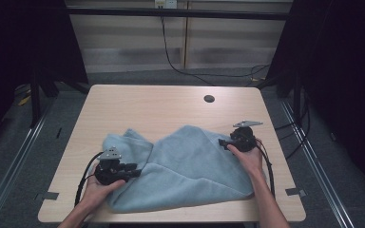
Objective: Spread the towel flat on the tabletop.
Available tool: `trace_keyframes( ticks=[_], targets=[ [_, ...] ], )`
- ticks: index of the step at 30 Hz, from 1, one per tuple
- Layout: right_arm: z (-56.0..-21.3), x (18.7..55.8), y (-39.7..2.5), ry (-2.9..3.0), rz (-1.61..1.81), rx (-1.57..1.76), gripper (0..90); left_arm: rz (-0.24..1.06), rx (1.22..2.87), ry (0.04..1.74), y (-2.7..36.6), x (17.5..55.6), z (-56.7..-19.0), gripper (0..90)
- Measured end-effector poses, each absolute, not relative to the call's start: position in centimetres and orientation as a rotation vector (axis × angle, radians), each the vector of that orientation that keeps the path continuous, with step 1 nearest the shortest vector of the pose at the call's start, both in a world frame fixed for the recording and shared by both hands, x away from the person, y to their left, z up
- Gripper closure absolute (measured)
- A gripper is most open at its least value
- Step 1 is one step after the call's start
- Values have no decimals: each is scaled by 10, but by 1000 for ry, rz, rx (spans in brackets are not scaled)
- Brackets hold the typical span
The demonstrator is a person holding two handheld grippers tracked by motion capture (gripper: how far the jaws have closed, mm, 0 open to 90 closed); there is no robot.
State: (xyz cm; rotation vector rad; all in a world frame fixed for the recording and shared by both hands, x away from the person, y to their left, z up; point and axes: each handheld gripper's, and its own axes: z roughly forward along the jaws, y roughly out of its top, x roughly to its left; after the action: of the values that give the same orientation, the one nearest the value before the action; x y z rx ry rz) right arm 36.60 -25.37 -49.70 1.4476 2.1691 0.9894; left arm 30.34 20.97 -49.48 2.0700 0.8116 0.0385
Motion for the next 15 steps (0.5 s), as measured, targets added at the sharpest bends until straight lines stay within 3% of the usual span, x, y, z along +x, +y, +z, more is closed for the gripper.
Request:
trace_keyframes(
  ticks=[2, 3, 4, 6, 7, 13, 15],
  targets=[
    [-502, 367, -250, 2188, 986, 1447, 478, 30, 2063, 818, 210, 304, -495, 626],
    [-502, 366, -249, 2186, 983, 1437, 566, 32, 2063, 819, 210, 304, -495, 626],
    [-501, 364, -247, 2196, 995, 1419, 708, 34, 2062, 819, 210, 304, -495, 626],
    [-495, 361, -245, 2190, 1023, 1399, 867, 40, 2060, 822, 209, 303, -495, 626],
    [-491, 359, -244, 2192, 1074, 1378, 900, 41, 2059, 822, 209, 303, -495, 625],
    [-459, 337, -235, 2183, 1193, 1240, 900, 41, 2057, 823, 209, 303, -495, 616],
    [-462, 341, -241, 2202, 1166, 1287, 745, 41, 2056, 824, 209, 303, -495, 614]
  ],
)
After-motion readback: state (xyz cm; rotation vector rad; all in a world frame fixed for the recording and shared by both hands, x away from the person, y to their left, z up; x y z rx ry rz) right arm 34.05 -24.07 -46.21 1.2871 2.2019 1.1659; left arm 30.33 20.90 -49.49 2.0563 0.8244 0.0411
